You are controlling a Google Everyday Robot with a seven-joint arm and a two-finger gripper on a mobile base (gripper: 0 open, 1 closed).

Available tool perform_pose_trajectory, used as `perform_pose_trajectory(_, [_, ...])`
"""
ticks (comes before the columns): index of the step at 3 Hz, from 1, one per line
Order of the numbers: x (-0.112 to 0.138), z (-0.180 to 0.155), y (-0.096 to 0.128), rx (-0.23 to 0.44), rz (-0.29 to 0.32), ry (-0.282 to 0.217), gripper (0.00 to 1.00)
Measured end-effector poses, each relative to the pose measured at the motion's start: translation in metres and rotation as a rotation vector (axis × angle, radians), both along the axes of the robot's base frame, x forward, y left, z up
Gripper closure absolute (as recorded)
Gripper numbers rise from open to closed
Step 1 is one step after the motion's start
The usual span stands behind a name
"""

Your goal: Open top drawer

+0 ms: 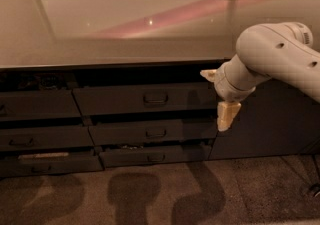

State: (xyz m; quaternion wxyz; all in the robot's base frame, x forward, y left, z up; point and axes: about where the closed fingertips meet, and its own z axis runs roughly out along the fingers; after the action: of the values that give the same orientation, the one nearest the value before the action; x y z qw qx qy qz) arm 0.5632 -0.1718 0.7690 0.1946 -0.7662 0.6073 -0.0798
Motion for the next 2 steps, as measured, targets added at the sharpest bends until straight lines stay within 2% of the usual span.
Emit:
perform_pose_trajectory(1, [0.046, -0.031, -0.032, -0.007, -0.067, 0.011, 0.00])
perform_pose_trajectory(2, [0.091, -0.081, -0.061, -0.003, -0.114, 0.056, 0.00])
